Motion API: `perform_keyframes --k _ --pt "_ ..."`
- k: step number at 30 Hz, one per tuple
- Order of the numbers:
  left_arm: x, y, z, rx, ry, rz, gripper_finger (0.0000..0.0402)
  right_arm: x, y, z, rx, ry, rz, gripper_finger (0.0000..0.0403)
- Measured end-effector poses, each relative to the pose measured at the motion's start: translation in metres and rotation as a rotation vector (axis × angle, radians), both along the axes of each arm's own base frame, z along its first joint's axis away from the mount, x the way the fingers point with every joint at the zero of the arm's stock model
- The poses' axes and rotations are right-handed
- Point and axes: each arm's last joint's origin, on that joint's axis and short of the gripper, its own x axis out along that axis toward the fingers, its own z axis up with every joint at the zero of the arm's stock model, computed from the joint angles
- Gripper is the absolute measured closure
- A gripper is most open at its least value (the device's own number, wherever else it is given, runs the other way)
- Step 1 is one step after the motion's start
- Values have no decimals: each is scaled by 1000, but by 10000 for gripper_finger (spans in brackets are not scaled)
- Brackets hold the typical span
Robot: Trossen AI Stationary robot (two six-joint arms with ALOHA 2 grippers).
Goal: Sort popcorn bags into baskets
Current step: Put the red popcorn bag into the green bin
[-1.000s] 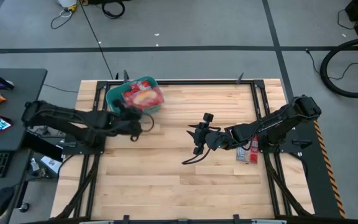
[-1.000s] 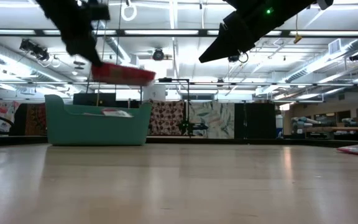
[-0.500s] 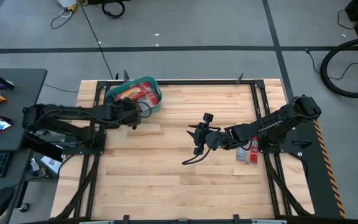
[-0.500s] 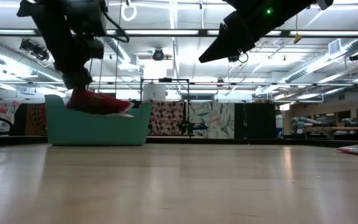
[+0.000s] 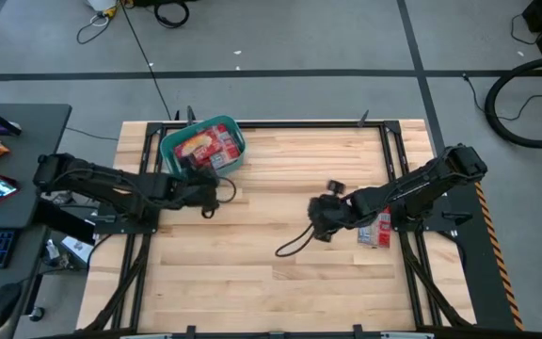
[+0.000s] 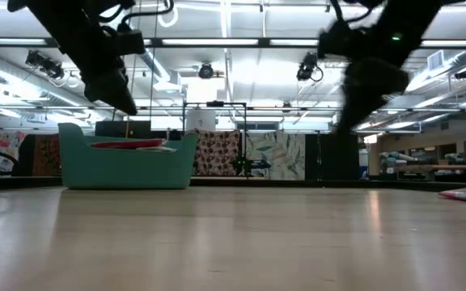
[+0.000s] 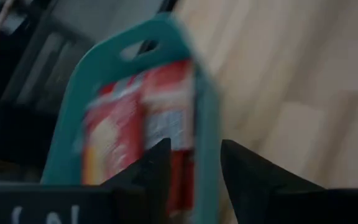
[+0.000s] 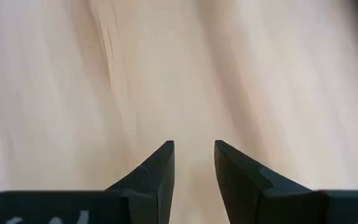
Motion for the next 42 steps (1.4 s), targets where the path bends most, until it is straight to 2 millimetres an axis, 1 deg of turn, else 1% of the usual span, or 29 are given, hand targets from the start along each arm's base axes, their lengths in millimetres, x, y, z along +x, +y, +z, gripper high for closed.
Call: perform_keyframes --k 3,7,11,13,16,19,21,24,26,28,31,33,34,36,39,42 --pt "7 -8 -2 -19 -34 -105 259 -20 -3 0 120 199 -153 284" --pt "15 -13 2 -29 -68 -222 259 -40 -7 3 182 357 -352 284" --pt "17 -14 4 -2 -58 -268 260 -61 -12 -9 360 568 -539 284" --pt "17 -14 4 9 -44 -281 260 -70 -11 -17 429 662 -585 284" --pt "17 -14 4 17 -33 -291 260 -79 -10 -30 526 732 -605 284" --pt "17 -14 4 28 -18 -303 260 -86 -10 -43 598 768 -611 284" --pt "17 -14 4 29 -15 -305 260 -87 -10 -51 631 748 -581 284" --pt "17 -14 4 31 -13 -306 260 -77 -11 -59 674 635 -494 284" --pt "17 -14 4 31 -13 -306 260 -65 -12 -60 695 523 -418 284" --pt "17 -14 4 31 -12 -306 260 -48 -13 -57 711 373 -305 284" --pt "17 -14 4 30 -13 -306 260 -16 -13 -45 688 106 -67 284" --pt "17 -14 4 29 -14 -306 260 2 -12 -30 655 -40 86 284" --pt "17 -14 4 23 -17 -308 260 9 -12 -22 630 -87 134 284" --pt "17 -16 3 -24 -18 -349 260 19 -13 -6 560 -137 179 284" --pt "19 -19 1 -131 -21 -445 260 28 -12 12 445 -167 196 284" --pt "19 -23 0 -219 -25 -521 260 29 -5 18 365 -170 232 284"
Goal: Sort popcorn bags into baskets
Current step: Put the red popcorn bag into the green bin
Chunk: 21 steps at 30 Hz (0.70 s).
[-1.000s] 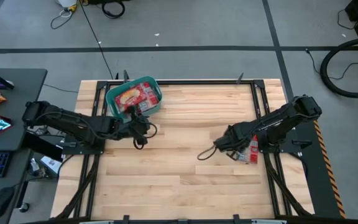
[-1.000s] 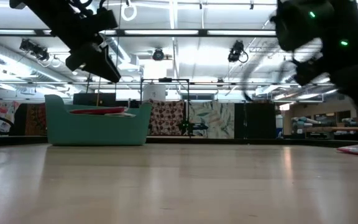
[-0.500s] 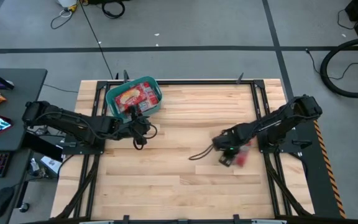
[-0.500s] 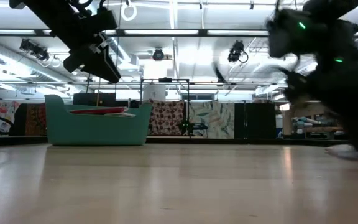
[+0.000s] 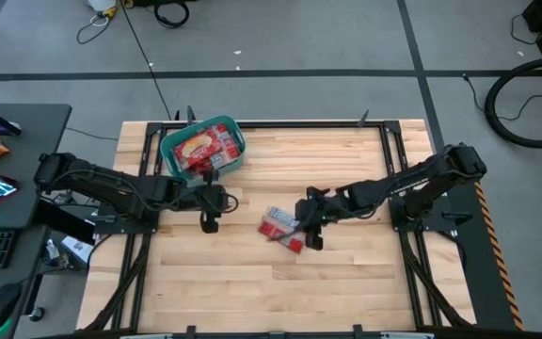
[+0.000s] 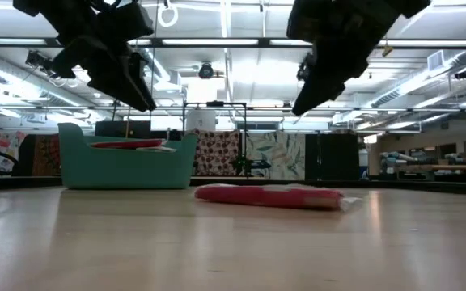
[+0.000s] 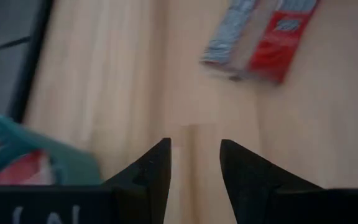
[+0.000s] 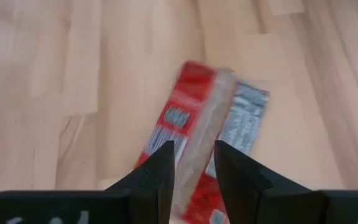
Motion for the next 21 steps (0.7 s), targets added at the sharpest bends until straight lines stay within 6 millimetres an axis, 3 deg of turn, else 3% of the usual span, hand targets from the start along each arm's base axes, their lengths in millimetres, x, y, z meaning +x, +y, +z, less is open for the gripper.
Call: perform_keyframes --k 5,10,15,21 --pt "8 -3 -10 -65 26 -45 260 0 12 -3 -77 -12 -5 284" --pt "26 -8 -31 -81 59 -59 260 3 26 -10 -129 -32 -6 284" --pt "45 -26 -52 -39 48 -165 250 -1 25 -10 -199 -20 -83 284" --pt "65 -50 -75 27 -24 -305 212 -5 24 -11 -224 9 -104 284"
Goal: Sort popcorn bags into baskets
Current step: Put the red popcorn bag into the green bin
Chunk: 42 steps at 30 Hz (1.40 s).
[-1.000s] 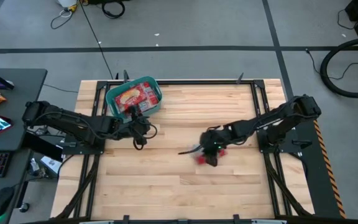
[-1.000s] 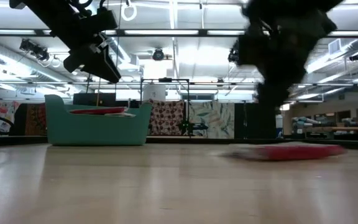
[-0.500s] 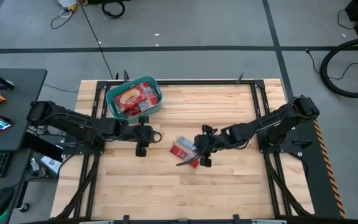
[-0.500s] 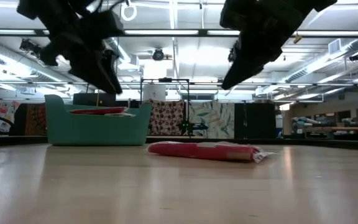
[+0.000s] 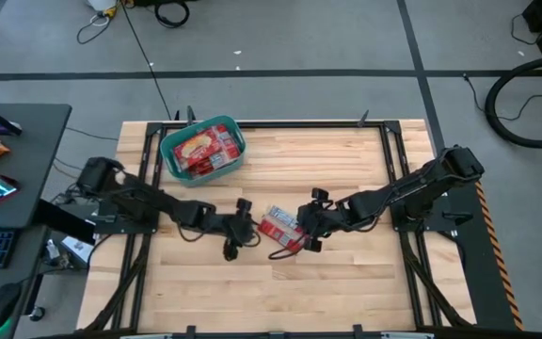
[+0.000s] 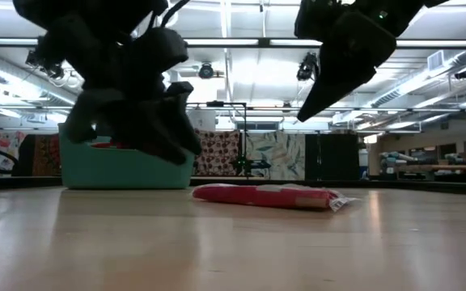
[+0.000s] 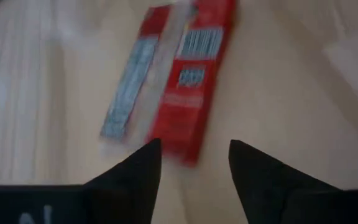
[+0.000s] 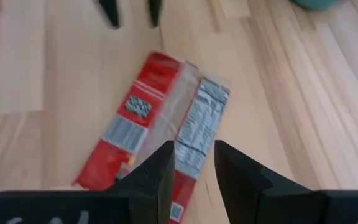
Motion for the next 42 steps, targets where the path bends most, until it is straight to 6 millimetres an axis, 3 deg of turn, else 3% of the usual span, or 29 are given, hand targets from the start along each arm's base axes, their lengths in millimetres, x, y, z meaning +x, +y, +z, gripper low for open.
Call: perform_keyframes --k 8,18,23,30,35,42 --pt "19 -8 -25 66 -87 -81 172 -3 -1 -2 14 24 -35 284" --pt "27 4 -51 130 -39 -95 189 -1 0 -1 26 4 -41 284" --pt "28 9 -53 129 -31 -85 238 -1 0 0 29 -2 -40 284" --pt "27 14 -55 165 -8 -51 378 -1 7 1 22 -20 -8 284" --pt "18 16 -38 234 21 2 395 -3 9 1 -11 -22 -16 284" --pt "-6 22 26 224 -57 94 399 -6 9 0 -67 -7 -41 284"
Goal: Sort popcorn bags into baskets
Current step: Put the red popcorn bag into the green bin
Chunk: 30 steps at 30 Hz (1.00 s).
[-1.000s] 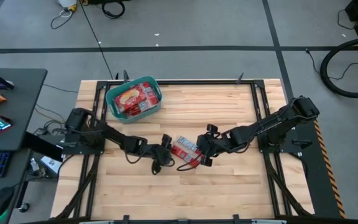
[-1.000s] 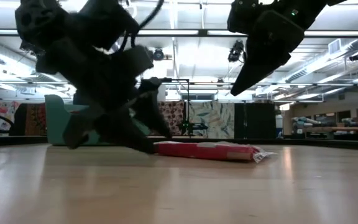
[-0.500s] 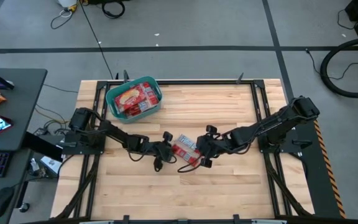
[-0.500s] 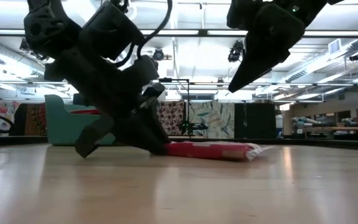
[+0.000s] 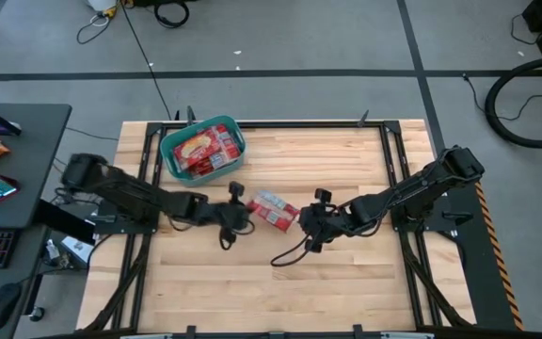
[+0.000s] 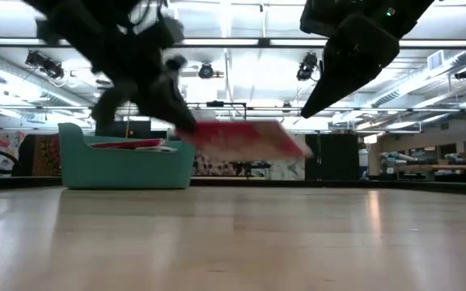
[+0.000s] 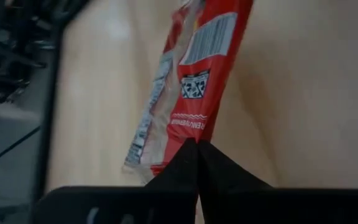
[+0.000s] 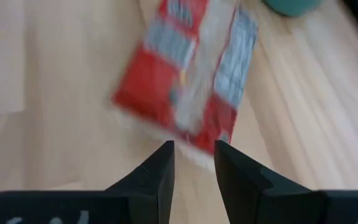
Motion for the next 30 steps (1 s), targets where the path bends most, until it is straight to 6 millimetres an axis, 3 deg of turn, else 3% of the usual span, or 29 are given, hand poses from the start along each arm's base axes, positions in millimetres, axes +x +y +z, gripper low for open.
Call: perform_keyframes --k 5,10,18,27,30 --pt "-26 7 43 44 -100 105 400 -1 -1 0 -65 -6 -39 284" --pt "-54 26 67 131 -152 372 400 -2 -2 0 -85 -9 -51 284" --pt "-91 69 60 90 -76 804 401 -1 -2 1 -83 -14 -52 284" --pt "-96 101 37 89 56 1053 401 0 -1 1 -79 -24 -45 284" --pt "-96 108 32 74 80 1087 384 0 -1 1 -89 -20 -32 284"
